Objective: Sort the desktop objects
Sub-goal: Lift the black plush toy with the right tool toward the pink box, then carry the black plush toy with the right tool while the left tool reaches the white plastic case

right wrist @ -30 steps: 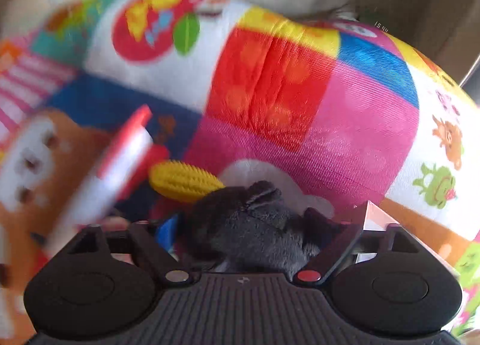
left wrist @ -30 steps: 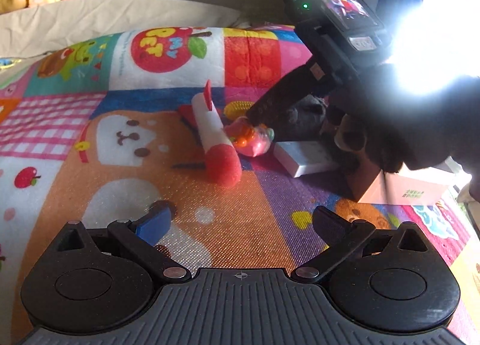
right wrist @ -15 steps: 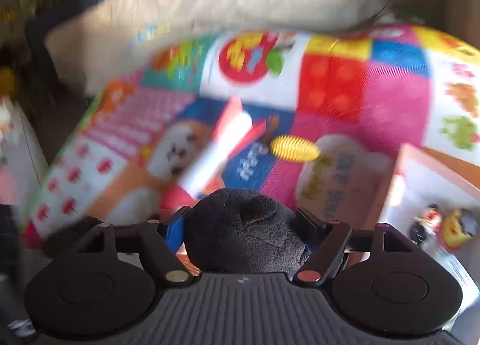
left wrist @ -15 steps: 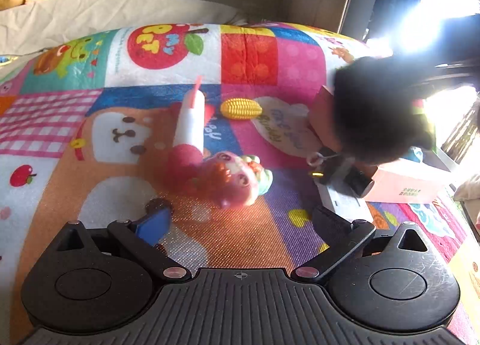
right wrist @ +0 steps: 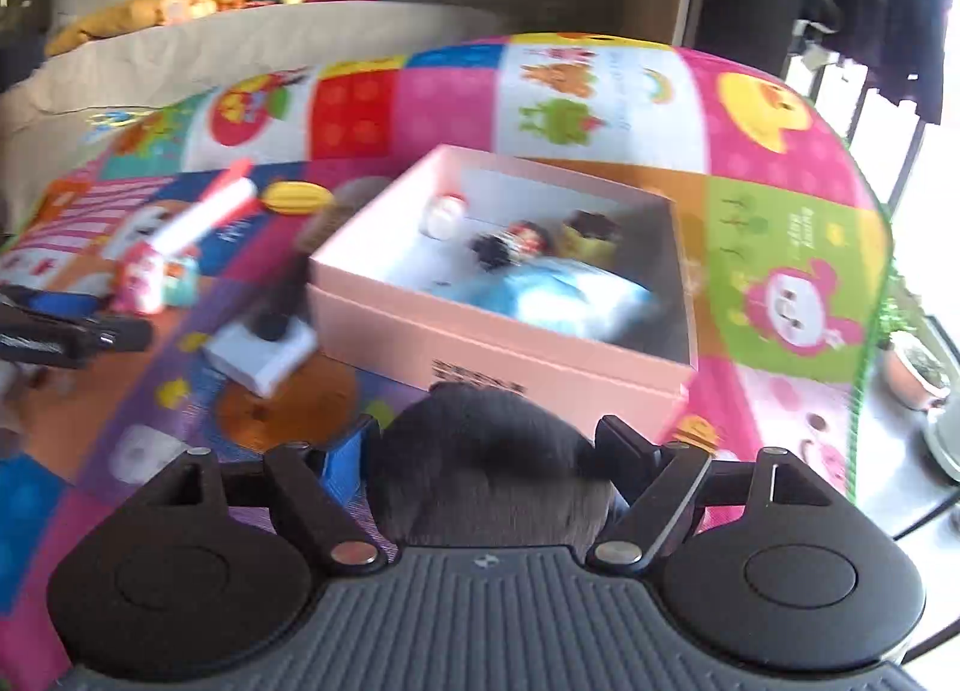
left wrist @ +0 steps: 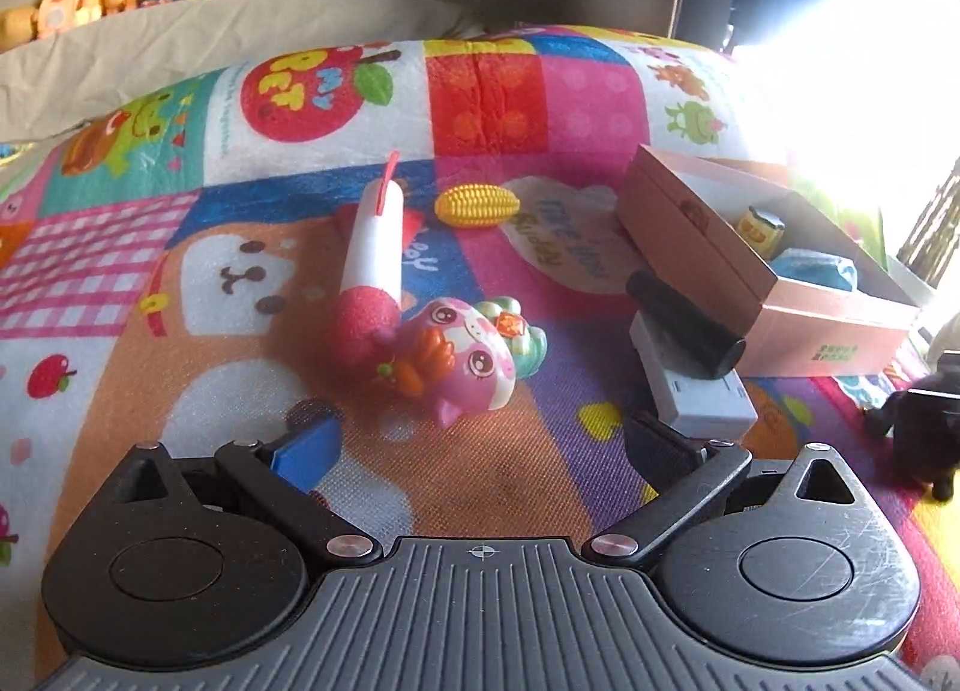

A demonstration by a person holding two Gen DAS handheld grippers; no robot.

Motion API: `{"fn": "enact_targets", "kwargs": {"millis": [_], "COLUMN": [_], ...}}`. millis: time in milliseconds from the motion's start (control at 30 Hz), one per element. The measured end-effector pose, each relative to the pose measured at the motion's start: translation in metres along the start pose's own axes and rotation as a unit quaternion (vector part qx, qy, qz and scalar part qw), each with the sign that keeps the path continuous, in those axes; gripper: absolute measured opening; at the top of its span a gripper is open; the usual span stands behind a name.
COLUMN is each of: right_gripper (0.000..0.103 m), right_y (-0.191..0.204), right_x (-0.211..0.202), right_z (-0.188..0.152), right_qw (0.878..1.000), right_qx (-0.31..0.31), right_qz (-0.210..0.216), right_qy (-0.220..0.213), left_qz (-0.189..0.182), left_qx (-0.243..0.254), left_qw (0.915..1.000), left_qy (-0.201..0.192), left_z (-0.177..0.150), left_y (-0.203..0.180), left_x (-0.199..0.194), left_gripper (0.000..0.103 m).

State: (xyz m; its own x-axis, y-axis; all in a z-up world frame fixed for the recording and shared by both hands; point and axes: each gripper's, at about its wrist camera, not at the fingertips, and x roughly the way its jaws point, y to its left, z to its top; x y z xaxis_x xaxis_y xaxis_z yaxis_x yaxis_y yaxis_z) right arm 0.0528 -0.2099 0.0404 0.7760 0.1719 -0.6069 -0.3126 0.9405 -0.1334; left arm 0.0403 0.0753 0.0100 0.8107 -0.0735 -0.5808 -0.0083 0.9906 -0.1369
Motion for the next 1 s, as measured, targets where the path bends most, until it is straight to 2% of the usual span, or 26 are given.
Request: {"fn": "enact_targets", "kwargs": {"millis": [100, 233, 367, 400, 433, 467, 667, 833, 1000], "right_gripper": [0.086, 0.101, 0.101, 0.101, 0.101, 0.101, 0.103, 0.103, 0.103], "right_y": [-0.005, -0.015, -0.019, -0.019, -0.020, -0.021, -0.028, -0.028, -0.029], "right_x": [-0.010, -0.037, -0.047, -0.047, -0.045, -0.046, -0.046, -0.045, -0.044], "right_z": [-0.018, -0.043, -0.062, -0.067, -0.070, -0.072, -0.075, -0.076, -0.076], "right_qw": [0.999, 0.989, 0.983, 0.982, 0.982, 0.980, 0.975, 0.975, 0.975], "right_qx": [0.041, 0.102, 0.118, 0.120, 0.126, 0.134, 0.156, 0.159, 0.166], "right_qz": [0.013, 0.031, 0.024, 0.021, 0.019, 0.021, 0.030, 0.034, 0.032], "right_qy": [-0.033, -0.104, -0.139, -0.142, -0.142, -0.144, -0.154, -0.152, -0.147], "left_qz": [0.007, -0.041, -0.056, -0.053, -0.049, -0.042, -0.011, -0.061, -0.044], "left_qx": [0.031, 0.052, 0.056, 0.053, 0.054, 0.057, 0.092, 0.112, 0.120], "left_qw": [0.9992, 0.9974, 0.9966, 0.9970, 0.9973, 0.9975, 0.9957, 0.9918, 0.9916], "left_qy": [-0.025, -0.029, -0.022, -0.017, -0.012, -0.006, 0.001, -0.002, 0.019], "left_z": [0.001, 0.011, 0.023, 0.026, 0.028, 0.028, 0.019, 0.011, 0.010], "left_y": [-0.013, -0.041, -0.066, -0.070, -0.074, -0.077, -0.088, -0.096, -0.109], "left_x": [-0.012, -0.021, -0.008, -0.003, 0.003, 0.009, 0.019, 0.005, 0.026], "left_gripper": [0.103, 0.103, 0.100, 0.096, 0.085, 0.080, 0.088, 0.089, 0.084]}}
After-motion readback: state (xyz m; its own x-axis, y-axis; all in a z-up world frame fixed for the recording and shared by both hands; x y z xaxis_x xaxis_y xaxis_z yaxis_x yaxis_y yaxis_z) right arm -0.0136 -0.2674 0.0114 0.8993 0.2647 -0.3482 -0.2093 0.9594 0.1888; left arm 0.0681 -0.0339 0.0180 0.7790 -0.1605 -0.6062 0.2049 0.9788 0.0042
